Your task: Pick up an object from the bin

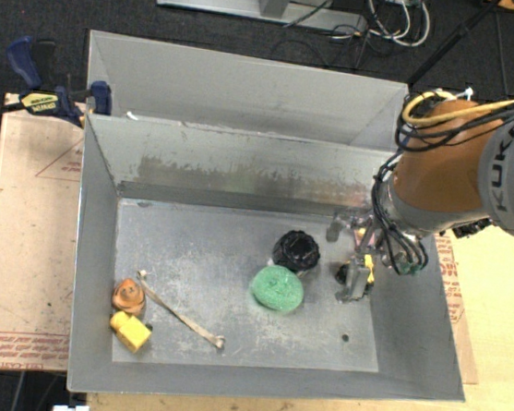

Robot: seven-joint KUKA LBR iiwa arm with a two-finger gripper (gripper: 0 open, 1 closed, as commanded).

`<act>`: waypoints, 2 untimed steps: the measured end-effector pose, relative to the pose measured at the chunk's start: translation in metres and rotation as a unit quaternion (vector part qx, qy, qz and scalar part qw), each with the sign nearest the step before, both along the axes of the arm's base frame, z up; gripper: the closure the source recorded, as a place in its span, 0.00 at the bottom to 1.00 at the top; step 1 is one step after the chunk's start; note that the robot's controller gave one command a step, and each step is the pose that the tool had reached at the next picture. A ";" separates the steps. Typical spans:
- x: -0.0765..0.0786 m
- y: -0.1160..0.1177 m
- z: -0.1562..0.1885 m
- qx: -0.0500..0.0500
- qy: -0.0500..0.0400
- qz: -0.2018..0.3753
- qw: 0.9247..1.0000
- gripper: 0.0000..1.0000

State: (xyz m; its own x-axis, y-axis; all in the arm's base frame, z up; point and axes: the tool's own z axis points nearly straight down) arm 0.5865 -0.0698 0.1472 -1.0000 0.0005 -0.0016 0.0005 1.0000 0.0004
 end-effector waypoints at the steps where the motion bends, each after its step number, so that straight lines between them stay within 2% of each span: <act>1: 0.031 0.030 -0.049 -0.001 -0.005 0.028 1.000 0.00; 2: 0.024 0.052 -0.070 0.000 -0.007 -0.018 1.000 0.00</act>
Offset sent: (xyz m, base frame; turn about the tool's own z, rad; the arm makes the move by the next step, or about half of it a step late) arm 0.0049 0.0726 -0.0772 0.1693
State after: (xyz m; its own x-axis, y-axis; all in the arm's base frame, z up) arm 0.6108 -0.0177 0.0777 -0.9992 0.0361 -0.0154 0.0361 0.9993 0.0005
